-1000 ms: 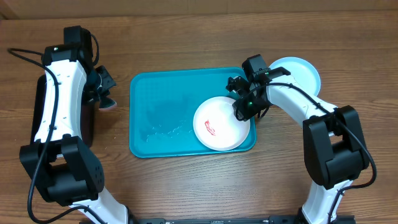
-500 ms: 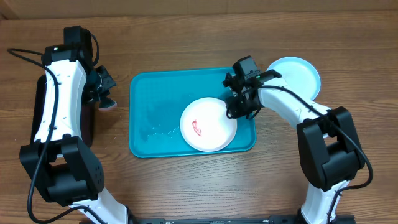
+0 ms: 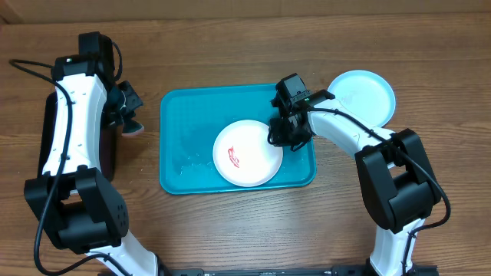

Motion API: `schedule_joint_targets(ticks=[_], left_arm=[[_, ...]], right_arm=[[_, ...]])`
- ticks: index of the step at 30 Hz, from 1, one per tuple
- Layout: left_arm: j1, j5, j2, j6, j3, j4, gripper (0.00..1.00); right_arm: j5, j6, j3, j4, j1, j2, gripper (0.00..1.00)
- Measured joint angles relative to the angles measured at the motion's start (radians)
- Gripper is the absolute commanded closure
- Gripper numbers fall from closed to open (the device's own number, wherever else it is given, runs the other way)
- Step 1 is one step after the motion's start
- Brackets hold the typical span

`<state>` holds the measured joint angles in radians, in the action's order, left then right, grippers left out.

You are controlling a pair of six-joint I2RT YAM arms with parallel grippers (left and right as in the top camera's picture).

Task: Clean dirty plates on tray and stack at the side
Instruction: 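Drag the white plate left across the tray with the right gripper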

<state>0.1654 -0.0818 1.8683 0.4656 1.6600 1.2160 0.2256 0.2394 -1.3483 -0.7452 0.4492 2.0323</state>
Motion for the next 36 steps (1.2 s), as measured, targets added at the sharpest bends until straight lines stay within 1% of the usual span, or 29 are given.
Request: schedule_joint_targets(ticks=[1, 2, 5, 7, 11, 13, 17, 21, 22, 25, 28, 36], left_arm=[[0.000, 0.000, 0.000, 0.000, 0.000, 0.000, 0.96], [0.000, 0.000, 0.000, 0.000, 0.000, 0.000, 0.96], [0.000, 0.000, 0.000, 0.000, 0.000, 0.000, 0.96], [0.000, 0.000, 0.000, 0.000, 0.000, 0.000, 0.95], [0.000, 0.000, 0.000, 0.000, 0.000, 0.000, 0.96], [0.000, 0.000, 0.000, 0.000, 0.000, -0.001, 0.96], [0.000, 0.000, 0.000, 0.000, 0.000, -0.005, 0.96], [0.000, 0.000, 0.000, 0.000, 0.000, -0.041, 0.95], [0.000, 0.000, 0.000, 0.000, 0.000, -0.053, 0.96], [0.008, 0.000, 0.000, 0.000, 0.000, -0.085, 0.96], [0.027, 0.001, 0.000, 0.000, 0.000, -0.108, 0.96], [0.128, -0.002, 0.000, 0.000, 0.000, -0.119, 0.96]], right_arm=[[0.005, 0.006, 0.000, 0.001, 0.000, 0.000, 0.89], [0.006, 0.009, 0.000, 0.002, 0.000, 0.001, 0.92], [0.053, 0.018, 0.000, 0.019, -0.001, 0.005, 0.92], [0.102, 0.021, 0.000, 0.038, -0.002, 0.014, 0.96], [0.178, 0.040, 0.000, 0.086, -0.002, 0.029, 0.96], [0.192, 0.076, 0.000, 0.116, -0.002, 0.036, 0.96], [0.187, 0.169, 0.000, 0.134, -0.002, 0.039, 0.96], [0.161, 0.224, 0.000, 0.132, -0.002, 0.039, 0.96], [0.153, 0.233, 0.000, 0.129, -0.002, 0.039, 0.95], [0.134, 0.251, -0.002, 0.120, -0.001, 0.038, 0.83], [0.122, 0.245, -0.008, 0.116, 0.000, 0.035, 0.78], [0.099, 0.212, -0.021, 0.089, -0.001, 0.031, 0.73]])
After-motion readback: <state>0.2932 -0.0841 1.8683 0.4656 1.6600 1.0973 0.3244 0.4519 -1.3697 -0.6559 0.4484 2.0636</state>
